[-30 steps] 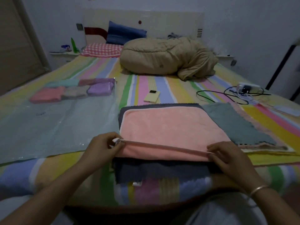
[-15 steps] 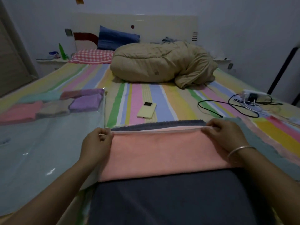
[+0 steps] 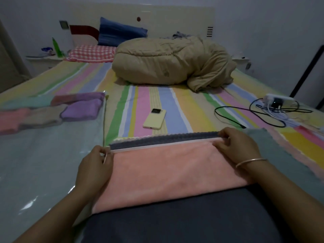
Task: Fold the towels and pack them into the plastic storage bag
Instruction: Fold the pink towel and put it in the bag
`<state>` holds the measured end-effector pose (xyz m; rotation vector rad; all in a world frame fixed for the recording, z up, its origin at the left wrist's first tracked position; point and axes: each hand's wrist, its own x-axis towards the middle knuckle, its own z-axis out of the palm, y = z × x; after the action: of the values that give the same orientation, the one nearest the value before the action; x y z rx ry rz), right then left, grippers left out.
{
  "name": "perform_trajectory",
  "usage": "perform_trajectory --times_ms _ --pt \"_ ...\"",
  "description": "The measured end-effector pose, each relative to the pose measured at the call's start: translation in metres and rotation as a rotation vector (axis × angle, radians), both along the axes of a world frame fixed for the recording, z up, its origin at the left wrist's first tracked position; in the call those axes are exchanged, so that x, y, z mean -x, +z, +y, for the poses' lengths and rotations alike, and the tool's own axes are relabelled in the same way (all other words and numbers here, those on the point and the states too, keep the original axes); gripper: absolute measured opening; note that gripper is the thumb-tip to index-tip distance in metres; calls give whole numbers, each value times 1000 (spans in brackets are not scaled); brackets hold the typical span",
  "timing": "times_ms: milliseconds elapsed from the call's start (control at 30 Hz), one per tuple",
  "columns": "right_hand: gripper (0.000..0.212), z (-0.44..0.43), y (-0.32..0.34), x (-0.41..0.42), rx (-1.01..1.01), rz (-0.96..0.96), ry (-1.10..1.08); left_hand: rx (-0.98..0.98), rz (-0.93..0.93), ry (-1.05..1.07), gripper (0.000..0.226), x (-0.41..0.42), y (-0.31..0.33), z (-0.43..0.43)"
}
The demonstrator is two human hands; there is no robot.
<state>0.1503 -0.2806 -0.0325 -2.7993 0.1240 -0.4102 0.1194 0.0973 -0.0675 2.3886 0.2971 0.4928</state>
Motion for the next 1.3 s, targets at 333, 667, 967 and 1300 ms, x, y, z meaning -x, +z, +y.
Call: perform_trajectory --times_ms 333,667,967,1300 --pt "64 25 19 127 -980 364 -215 -448 -314 -463 42 28 31 -86" --pt "54 30 -6 120 -1448 -5 -384 -769 101 -679 84 32 -14 -150" --pt "56 82 20 117 -771 -169 -127 248 -39 -553 32 54 14 -121" --pt "53 220 16 143 -307 -63 678 1233 361 -257 24 48 48 -14"
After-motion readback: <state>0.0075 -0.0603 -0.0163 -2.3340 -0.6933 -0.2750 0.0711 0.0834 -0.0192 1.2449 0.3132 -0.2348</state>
